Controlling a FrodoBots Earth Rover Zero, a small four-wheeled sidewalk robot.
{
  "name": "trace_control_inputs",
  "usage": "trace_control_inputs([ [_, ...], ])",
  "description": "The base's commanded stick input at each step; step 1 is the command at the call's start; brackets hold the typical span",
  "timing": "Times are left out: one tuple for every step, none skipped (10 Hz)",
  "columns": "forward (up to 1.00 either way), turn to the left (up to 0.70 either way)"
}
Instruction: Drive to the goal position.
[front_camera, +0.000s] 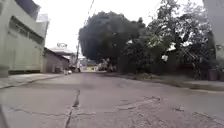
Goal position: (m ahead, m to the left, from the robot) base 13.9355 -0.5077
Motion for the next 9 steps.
trace_control_inputs([
  [0.68,0.0],
  [0.68,0.0],
  [0.69,0.0],
  [0.7,0.0],
  [0.7,0.0],
  [0.7,0.0],
  [0.7,0.0],
  [0.7,-0.01],
  [0.7,-0.02],
])
